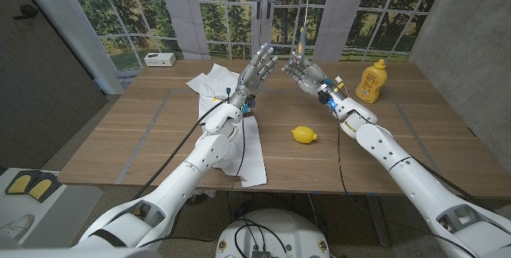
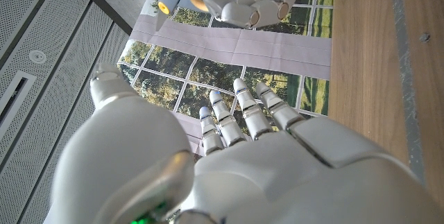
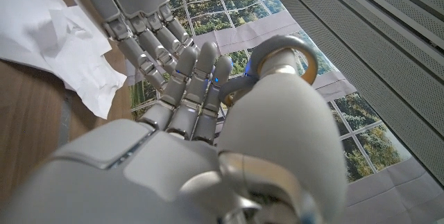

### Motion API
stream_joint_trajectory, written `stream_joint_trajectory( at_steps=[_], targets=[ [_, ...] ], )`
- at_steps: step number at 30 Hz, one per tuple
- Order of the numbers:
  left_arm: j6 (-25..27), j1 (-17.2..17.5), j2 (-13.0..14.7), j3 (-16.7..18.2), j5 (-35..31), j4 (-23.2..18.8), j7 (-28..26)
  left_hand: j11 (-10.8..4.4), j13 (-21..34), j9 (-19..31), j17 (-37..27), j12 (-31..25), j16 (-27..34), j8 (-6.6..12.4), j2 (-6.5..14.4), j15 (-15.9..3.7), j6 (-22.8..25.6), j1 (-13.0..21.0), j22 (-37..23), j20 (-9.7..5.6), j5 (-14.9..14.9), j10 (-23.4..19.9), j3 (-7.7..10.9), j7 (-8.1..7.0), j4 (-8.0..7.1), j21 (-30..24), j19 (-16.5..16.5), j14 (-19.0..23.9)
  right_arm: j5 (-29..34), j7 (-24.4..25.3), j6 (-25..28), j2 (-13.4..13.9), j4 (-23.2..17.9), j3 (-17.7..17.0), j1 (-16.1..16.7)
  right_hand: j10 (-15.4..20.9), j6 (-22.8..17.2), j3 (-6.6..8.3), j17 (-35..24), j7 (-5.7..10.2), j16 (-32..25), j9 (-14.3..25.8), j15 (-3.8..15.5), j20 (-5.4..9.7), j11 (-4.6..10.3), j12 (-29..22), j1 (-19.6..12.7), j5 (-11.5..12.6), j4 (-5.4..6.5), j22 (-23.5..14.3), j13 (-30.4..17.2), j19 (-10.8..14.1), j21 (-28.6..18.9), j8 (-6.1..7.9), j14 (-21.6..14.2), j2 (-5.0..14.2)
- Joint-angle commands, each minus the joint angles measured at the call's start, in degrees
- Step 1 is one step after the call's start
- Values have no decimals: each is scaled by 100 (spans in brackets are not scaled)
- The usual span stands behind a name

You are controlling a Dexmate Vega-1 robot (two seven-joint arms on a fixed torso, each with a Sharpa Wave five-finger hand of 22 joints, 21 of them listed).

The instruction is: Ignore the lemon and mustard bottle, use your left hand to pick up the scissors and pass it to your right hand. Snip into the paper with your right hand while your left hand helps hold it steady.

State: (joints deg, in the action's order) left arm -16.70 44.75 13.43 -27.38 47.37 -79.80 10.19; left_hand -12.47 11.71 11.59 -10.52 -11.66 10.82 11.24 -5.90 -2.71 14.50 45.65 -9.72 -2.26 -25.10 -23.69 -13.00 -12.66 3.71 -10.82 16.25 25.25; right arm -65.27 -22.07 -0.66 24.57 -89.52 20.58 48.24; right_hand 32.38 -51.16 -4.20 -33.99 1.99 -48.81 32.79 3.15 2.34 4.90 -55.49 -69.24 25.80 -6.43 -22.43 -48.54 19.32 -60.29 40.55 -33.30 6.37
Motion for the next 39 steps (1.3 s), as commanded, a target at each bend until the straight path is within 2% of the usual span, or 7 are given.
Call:
stream_joint_trajectory(
  at_steps=[1, 12, 15, 21, 26, 32, 39],
  targets=[
    [36, 61, 43, -34, -43, -106, -71, 27, 21, 16, -13, -33, 34, 36, 48, -965, 26, 6, -27, -419, -25, -48, -64, 4, -3, -24, 24, 41, -374, -459, 51, -264, 289, -89, 48, -510, -107, -5, 23, 42, 93, -75, 972, 241, 109, 197, 10, 61, 46, 46, 138, -106, -62, -2, 157, 103],
    [42, 87, 61, -40, -43, -148, -92, 29, 20, 16, -13, -39, 37, 55, 69, -968, 72, 26, -27, -426, -31, -62, -72, 5, -1, -29, 42, 55, -164, -675, -78, -201, 308, -80, 14, -1036, -37, -145, 628, -48, 895, -343, 948, -8, -260, 1157, 303, 264, 171, 475, 907, -524, -30, -102, 814, -4],
    [42, 89, 59, -41, -42, -147, -97, 29, 19, 16, -13, -41, 38, 64, 75, -968, 93, 33, -27, -428, -33, -66, -75, 6, -1, -28, 43, 60, -143, -793, -75, -185, 354, -64, -24, -1171, 259, -168, 910, -90, 1323, -579, 822, -123, -353, 1517, 373, 353, 207, 719, 1202, -682, 39, -366, 1181, 19],
    [50, 87, 53, -46, -31, -134, -92, 30, 19, 15, -13, -50, 42, 80, 90, -968, 140, 49, -26, -424, -37, -87, -82, 5, 1, -29, 47, 76, -95, -825, -67, -162, 355, -51, -47, -1275, 193, -161, 1142, -74, 1715, -801, 695, -306, -395, 1829, 386, 402, 217, 976, 1502, -980, 176, -504, 1507, 82],
    [55, 84, 55, -47, -31, -133, -91, 30, 19, 15, -12, -54, 43, 87, 96, -968, 161, 56, -26, -423, -39, -97, -85, 5, 1, -30, 53, 83, -8, -798, -63, -99, 303, -31, -61, -1226, -235, -136, 1240, 0, 1836, -816, 652, -343, -401, 1962, 354, 403, 200, 1083, 1673, -1024, 209, -341, 1526, 121],
    [69, 90, 55, -44, -13, -142, -94, 30, 18, 15, -13, -59, 50, 102, 110, -967, 208, 68, -26, -420, -42, -110, -91, 5, 1, -32, 64, 108, 72, -765, -98, -73, 286, -10, -69, -917, -345, -59, 1337, -119, 1840, -686, 675, -319, -396, 2010, 235, 352, 130, 1144, 1859, -898, 169, -187, 1243, 172],
    [90, 111, 75, -43, -14, -180, -113, 30, 18, 14, -13, -64, 56, 120, 132, -968, 269, 83, -26, -421, -46, -124, -95, 6, 0, -34, 73, 133, 103, -738, -98, -50, 250, 3, -77, -860, -322, 35, 1397, -115, 1927, -647, 626, -328, -391, 2105, 149, 203, 80, 1160, 1983, -954, 177, -131, 1260, 221]
  ],
)
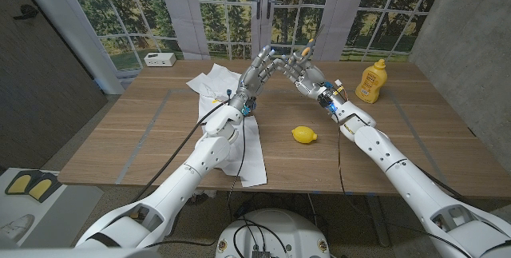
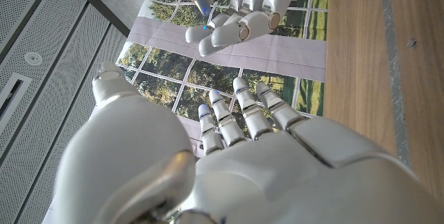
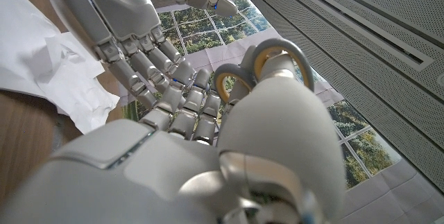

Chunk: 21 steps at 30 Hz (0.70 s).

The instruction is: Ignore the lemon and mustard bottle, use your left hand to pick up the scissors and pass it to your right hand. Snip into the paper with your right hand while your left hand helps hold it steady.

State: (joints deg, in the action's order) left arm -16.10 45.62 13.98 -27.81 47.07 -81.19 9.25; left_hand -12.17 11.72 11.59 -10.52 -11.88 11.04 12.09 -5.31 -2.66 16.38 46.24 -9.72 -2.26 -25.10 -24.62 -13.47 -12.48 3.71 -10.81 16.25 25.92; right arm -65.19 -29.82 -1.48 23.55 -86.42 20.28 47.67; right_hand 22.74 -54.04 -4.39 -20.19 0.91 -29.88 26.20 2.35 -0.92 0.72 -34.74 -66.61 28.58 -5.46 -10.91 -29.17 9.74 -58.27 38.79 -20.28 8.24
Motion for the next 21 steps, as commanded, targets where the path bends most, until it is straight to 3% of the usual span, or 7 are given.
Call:
stream_joint_trajectory(
  at_steps=[1, 11, 21],
  targets=[
    [27, 27, 20, -1, 12, -43, -23, -1, 16, 15, -13, -43, 33, 38, 76, -973, 89, 26, -26, -419, -47, -33, -48, -13, 0, -35, 74, 69, 79, 14, -6, 50, -53, 34, -24, 147, -15, 61, 25, -23, 39, 31, 694, -7, 9, 31, -115, -102, -21, 11, 63, 7, -28, 59, -60, 29],
    [26, 49, 33, 0, 15, -82, -32, 0, 16, 14, -13, -50, 36, 60, 108, -976, 171, 52, -26, -423, -51, -58, -51, -13, 1, -35, 83, 94, 62, 144, 103, 107, -154, 45, -8, 427, -33, -19, 81, -30, 63, 490, 777, 8, 96, 118, 96, -304, 37, 26, 243, 65, -55, 546, -292, -139],
    [58, 72, 49, -13, 25, -123, -39, 0, 15, 12, -13, -58, 38, 84, 137, -976, 269, 77, -26, -427, -54, -85, -57, -13, 1, -35, 93, 117, -9, 183, 167, 135, -245, 34, 40, 629, 8, -33, 118, -63, 159, 1318, 773, -18, 166, 90, 226, -343, 77, 36, 216, 118, -66, 1311, -456, -155]
  ],
)
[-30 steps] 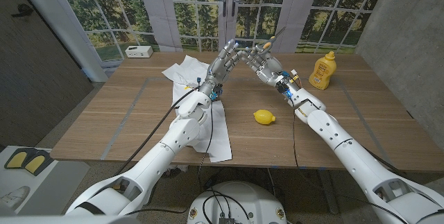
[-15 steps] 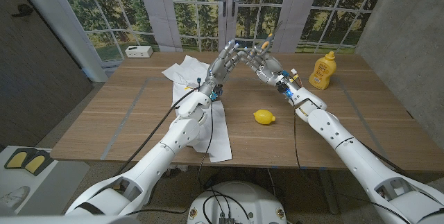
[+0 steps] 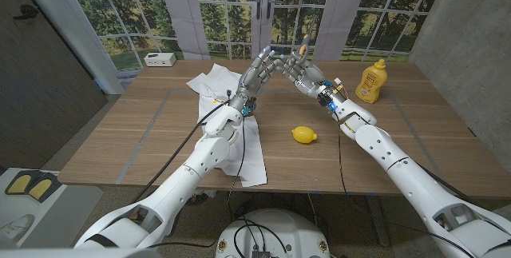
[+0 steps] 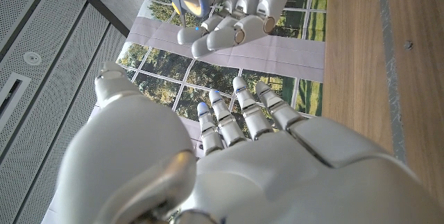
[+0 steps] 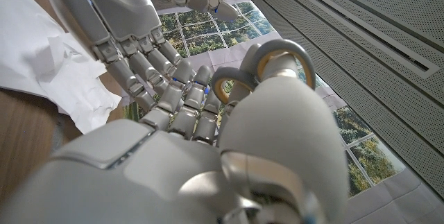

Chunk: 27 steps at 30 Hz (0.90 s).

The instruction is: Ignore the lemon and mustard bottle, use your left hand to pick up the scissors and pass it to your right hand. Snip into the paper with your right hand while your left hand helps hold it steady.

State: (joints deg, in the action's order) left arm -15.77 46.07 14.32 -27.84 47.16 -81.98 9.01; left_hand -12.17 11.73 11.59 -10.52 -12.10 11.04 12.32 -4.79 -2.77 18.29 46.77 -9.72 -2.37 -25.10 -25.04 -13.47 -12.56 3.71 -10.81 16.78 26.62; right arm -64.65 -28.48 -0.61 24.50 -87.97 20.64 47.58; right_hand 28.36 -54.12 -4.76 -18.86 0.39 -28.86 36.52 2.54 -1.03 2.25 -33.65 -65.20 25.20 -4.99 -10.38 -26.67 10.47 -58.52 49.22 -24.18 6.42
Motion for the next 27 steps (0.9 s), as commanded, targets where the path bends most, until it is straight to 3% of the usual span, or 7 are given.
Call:
stream_joint_trajectory(
  at_steps=[1, 3, 7, 13, 16, 24, 27],
  targets=[
    [22, 42, 18, -11, 9, -63, -32, 1, 14, 12, -13, -38, 38, 64, 89, -965, 90, 27, -26, -411, -55, -49, -58, -6, 1, -35, 40, 50, -114, 103, 112, 33, -128, -20, 77, 75, 20, -1, -17, 16, 60, 350, 768, -15, 15, -22, 107, -8, 41, -16, -38, 55, -43, 325, -73, 28],
    [22, 47, 26, -12, 8, -71, -29, 1, 14, 12, -13, -39, 39, 67, 95, -965, 103, 32, -26, -410, -55, -55, -58, -7, 2, -35, 42, 54, -110, 107, 110, 36, -134, -18, 81, 298, -168, -12, -34, -30, 86, 759, 767, -43, 44, -112, 198, -28, 76, -16, -80, 34, -27, 776, -115, 37],
    [26, 91, 50, -4, 1, -134, -72, 0, 14, 10, -13, -40, 38, 73, 110, -966, 137, 47, -26, -414, -57, -62, -59, -8, 3, -35, 46, 63, -125, 177, 127, 36, -180, -16, 116, 665, -683, -97, -79, -157, 28, 623, 809, -164, 132, -274, 367, -41, 120, -9, -137, 118, -28, 1044, -339, -69],
    [24, 153, 90, 0, -17, -220, -128, 1, 14, 9, -12, -42, 35, 93, 141, -968, 231, 76, -26, -407, -58, -78, -63, -7, 5, -36, 58, 76, -119, 289, 78, -12, -176, -12, 171, 830, -749, -265, -99, -171, -59, 873, 798, -222, 166, -360, 586, 25, 175, -4, -184, 201, -17, 1345, -607, -276],
    [35, 182, 108, 2, -13, -259, -149, 1, 13, 7, -12, -44, 35, 100, 153, -967, 271, 87, -26, -415, -59, -90, -67, -7, 6, -36, 62, 83, -105, 322, 57, -20, -181, -9, 187, 996, -852, -329, -112, -246, -135, 1383, 914, -199, 191, -399, 641, 136, 178, -6, -152, 229, 15, 1815, -837, -331],
    [40, 238, 157, 1, -34, -342, -202, 2, 13, 5, -13, -49, 38, 111, 178, -967, 342, 107, -25, -418, -59, -113, -71, -8, 6, -36, 71, 106, -258, 284, 120, -89, -106, -27, 208, 1114, -906, -320, -131, -300, -154, 1227, 940, -190, 201, -344, 554, 277, 127, -9, -19, 295, 43, 1877, -911, -281],
    [43, 245, 166, 2, -33, -358, -214, 3, 13, 4, -13, -50, 41, 114, 188, -967, 363, 114, -25, -420, -59, -120, -72, -8, 6, -37, 76, 120, -407, 272, 223, -137, -59, -51, 210, 1167, -862, -302, -124, -307, -136, 962, 959, -179, 208, -317, 534, 321, 130, -10, 37, 318, 54, 1751, -933, -208]
  ],
)
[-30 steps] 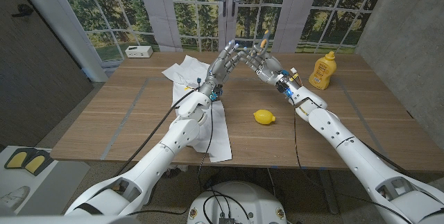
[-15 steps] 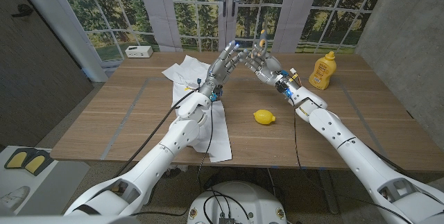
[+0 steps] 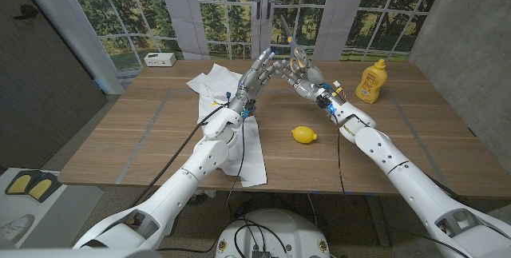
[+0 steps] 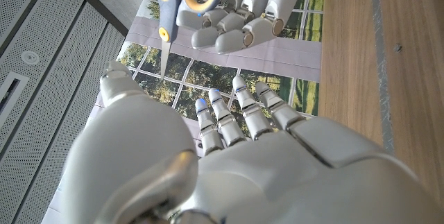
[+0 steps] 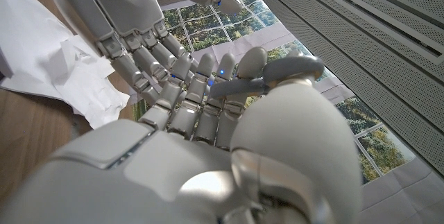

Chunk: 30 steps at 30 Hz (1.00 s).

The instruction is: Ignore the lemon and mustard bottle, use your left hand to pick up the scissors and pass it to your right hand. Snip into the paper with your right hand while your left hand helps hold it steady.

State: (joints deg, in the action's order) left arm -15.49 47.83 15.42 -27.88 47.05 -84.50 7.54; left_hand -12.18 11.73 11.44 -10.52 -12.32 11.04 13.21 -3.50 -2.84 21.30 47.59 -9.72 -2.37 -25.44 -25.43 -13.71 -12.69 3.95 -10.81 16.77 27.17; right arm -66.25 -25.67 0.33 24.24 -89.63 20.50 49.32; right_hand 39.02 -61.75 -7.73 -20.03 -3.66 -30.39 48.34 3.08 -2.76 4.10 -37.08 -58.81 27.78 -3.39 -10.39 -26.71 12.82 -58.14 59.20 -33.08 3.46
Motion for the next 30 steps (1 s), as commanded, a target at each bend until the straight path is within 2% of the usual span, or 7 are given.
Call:
stream_joint_trajectory(
  at_steps=[1, 19, 21, 24, 26, 28, 30],
  targets=[
    [10, 71, 59, 6, -29, -110, -75, 3, 13, 18, -13, -28, 42, 27, 63, -960, 72, 35, -25, -418, -24, -81, -49, 4, -18, -36, 76, 70, -259, -25, 140, -119, 127, -37, 32, 125, -121, 7, -15, 90, -2, -318, 914, -6, 34, 29, -130, 74, -42, -10, 54, 117, 9, 718, -82, 109],
    [3, 81, 60, 6, -7, -93, -82, 4, 12, 12, -14, -33, 54, 48, 121, -959, 248, 80, -24, -414, -16, -127, -70, 3, -20, -34, 92, 159, -339, -99, 181, -207, 210, -97, 59, 34, 248, -65, -134, 167, -101, -1469, 910, -77, 155, 209, -102, 86, -59, -25, 141, -93, 146, 129, 44, 141],
    [-8, 78, 56, 6, -12, -84, -79, 4, 11, 12, -14, -33, 53, 49, 123, -959, 258, 82, -24, -411, -15, -129, -72, 3, -20, -33, 91, 162, -258, -158, 93, -203, 225, -87, 57, -120, 426, -103, -151, 307, -98, -1802, 927, -163, 145, 336, -103, 86, -80, -28, 218, -227, 210, -136, 196, 117],
    [-12, 80, 61, 6, -15, -95, -77, 5, 11, 11, -14, -35, 52, 52, 130, -961, 288, 90, -24, -413, -13, -142, -76, 4, -20, -32, 93, 172, -222, -301, 22, -209, 282, -77, 31, -143, 375, -137, -160, 317, -89, -1986, 909, -290, 153, 386, -65, 87, -69, -29, 265, -276, 239, -233, 306, 108],
    [-13, 87, 67, 10, -11, -109, -77, 7, 11, 10, -14, -40, 53, 55, 137, -961, 313, 93, -24, -412, -11, -161, -81, 4, -21, -32, 94, 182, -113, -332, -21, -154, 245, -53, 16, -309, 813, -222, -143, 354, -64, -2403, 883, -363, 168, 492, -2, 93, -60, -30, 331, -320, 287, -709, 496, 72],
    [-18, 94, 73, 9, -15, -120, -72, 10, 11, 9, -14, -48, 54, 59, 143, -961, 341, 98, -24, -419, -9, -188, -86, 4, -22, -33, 100, 194, -87, -364, -35, -137, 240, -45, 7, -305, 609, -247, -132, 346, -72, -2518, 883, -404, 135, 499, 16, 94, -59, -28, 353, -341, 308, -720, 505, 62],
    [-19, 98, 78, 8, -17, -128, -72, 9, 11, 8, -13, -52, 54, 61, 147, -962, 364, 101, -24, -414, -7, -205, -91, 4, -23, -32, 100, 201, -53, -377, -50, -119, 232, -34, 0, -380, 840, -277, -109, 310, -77, -2696, 860, -466, 103, 518, 25, 100, -64, -26, 353, -410, 357, -949, 534, 59]
  ],
)
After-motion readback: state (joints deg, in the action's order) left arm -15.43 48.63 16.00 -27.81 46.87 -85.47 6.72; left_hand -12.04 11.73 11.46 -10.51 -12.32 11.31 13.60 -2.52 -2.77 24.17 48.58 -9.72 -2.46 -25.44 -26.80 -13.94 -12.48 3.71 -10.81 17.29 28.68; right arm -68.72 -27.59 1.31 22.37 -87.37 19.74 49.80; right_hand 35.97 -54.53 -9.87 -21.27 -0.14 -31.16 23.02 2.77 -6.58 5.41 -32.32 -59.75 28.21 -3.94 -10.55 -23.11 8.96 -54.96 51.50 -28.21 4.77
